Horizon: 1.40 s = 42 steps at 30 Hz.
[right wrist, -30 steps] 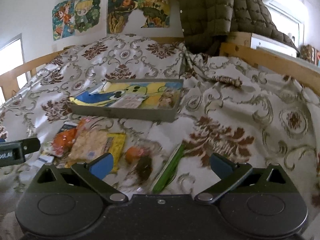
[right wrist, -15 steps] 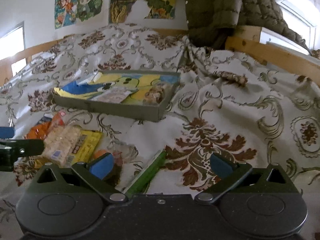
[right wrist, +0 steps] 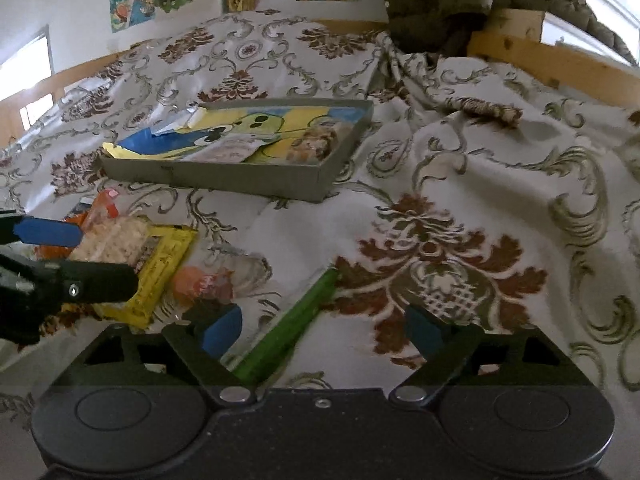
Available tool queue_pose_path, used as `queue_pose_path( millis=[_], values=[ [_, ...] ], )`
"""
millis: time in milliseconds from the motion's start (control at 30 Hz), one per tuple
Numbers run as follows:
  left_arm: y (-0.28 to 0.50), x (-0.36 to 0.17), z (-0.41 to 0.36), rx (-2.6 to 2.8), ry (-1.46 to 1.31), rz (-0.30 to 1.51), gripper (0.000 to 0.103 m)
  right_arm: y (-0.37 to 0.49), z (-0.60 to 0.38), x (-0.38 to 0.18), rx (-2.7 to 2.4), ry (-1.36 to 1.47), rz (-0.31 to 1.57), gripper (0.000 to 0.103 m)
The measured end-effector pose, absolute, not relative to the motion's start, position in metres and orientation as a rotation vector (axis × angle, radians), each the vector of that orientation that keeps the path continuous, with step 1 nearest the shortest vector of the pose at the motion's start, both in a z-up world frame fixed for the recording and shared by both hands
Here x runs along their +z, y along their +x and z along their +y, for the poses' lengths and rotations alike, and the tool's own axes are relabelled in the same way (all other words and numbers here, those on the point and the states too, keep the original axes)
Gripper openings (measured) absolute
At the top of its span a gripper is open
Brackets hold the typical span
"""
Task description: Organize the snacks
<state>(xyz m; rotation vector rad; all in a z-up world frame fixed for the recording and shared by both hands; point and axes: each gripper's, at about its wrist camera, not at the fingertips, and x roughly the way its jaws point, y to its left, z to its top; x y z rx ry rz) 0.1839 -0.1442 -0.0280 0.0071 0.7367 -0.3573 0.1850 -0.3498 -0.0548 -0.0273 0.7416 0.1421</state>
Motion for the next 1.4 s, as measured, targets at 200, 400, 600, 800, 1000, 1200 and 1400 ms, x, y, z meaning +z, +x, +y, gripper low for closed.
queue_pose_path(
  millis=[200,400,600,800,1000,1200,1400],
  values=[
    [0.19,-0.026,-0.143,-0.305,-0.053,0.72,0.103,0.188,-0.337,-0.065,0.16,-0.077,0.782,0.08],
    [0.189,-0.031,-0.15,-0.345,-0.087,0.765,0.103,0.184,-0.344,-0.061,0.115,-0.096,0.801,0.08],
    [0.19,-0.039,-0.16,-0.44,-0.147,0.809,0.101,0.18,-0.367,-0.057,0.105,-0.03,0.811,0.08],
    [0.2,-0.051,-0.171,-0.499,-0.19,0.878,0.084,0.181,-0.366,-0.057,0.115,-0.032,0.81,0.08],
    [0.21,-0.062,-0.177,-0.503,-0.22,0.911,0.064,0.181,-0.364,-0.057,0.122,-0.044,0.807,0.08],
    [0.216,-0.062,-0.186,-0.497,-0.167,0.906,0.052,0.18,-0.36,-0.057,0.149,-0.067,0.806,0.08],
    [0.22,-0.062,-0.192,-0.497,-0.079,0.891,0.043,0.178,-0.356,-0.058,0.158,-0.096,0.799,0.08]
  ],
)
